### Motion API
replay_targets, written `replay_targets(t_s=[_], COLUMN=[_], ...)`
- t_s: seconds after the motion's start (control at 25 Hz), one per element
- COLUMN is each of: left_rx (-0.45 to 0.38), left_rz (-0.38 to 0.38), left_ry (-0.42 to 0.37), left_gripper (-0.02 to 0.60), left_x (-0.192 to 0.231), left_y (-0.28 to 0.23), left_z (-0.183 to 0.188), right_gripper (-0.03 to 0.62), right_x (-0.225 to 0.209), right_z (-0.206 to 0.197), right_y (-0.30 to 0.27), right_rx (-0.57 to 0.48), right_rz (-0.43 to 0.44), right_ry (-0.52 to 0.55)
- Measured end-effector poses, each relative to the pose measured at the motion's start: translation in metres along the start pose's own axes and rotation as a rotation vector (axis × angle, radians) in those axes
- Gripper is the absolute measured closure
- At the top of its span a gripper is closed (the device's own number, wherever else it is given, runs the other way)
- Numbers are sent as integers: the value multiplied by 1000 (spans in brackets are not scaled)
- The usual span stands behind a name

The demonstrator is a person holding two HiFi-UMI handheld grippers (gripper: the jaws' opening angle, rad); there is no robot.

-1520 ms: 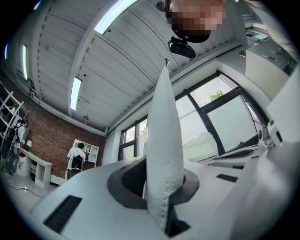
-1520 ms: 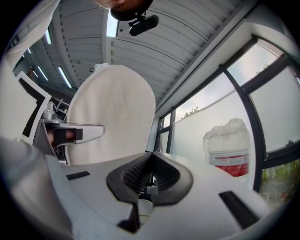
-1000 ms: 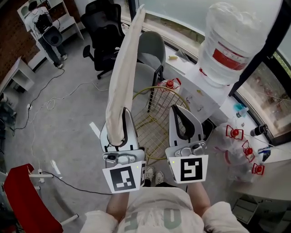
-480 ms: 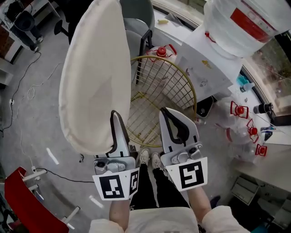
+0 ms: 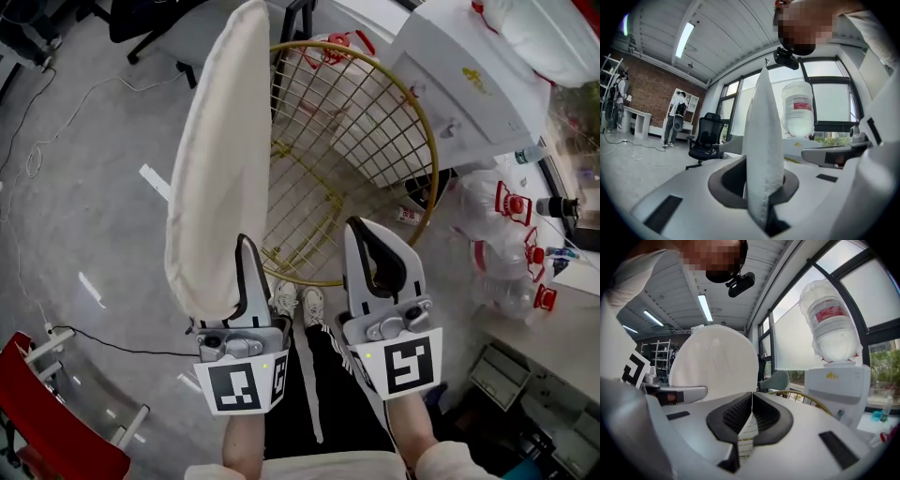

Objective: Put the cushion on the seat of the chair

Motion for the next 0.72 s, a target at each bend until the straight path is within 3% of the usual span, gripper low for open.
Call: replay_targets(t_s=[0.2, 0.48, 0.6, 0.72], left_rx=[79, 124, 136, 176], left_rz=[-27, -56, -115, -232], left_ry=[41, 71, 160, 287], left_gripper=[532, 532, 534, 534], left_x=[4, 1, -1, -1], left_y=[3, 2, 0, -9], left_z=[-40, -63, -69, -78], right_gripper=[577, 576, 577, 576], right_x=[2, 5, 7, 5], right_z=[-30, -42, -40, -37], right_y=[-6, -4, -3, -2], right_rx=[36, 63, 68, 58], right_rz=[-4, 3, 15, 6], right_ry=[-28, -45, -69, -58])
Point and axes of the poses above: the fingertips, and each gripper's own axes: y backward along the fingers, x to its left, z out of its top, the point moved 9 cm from there along y, backward along the fingers
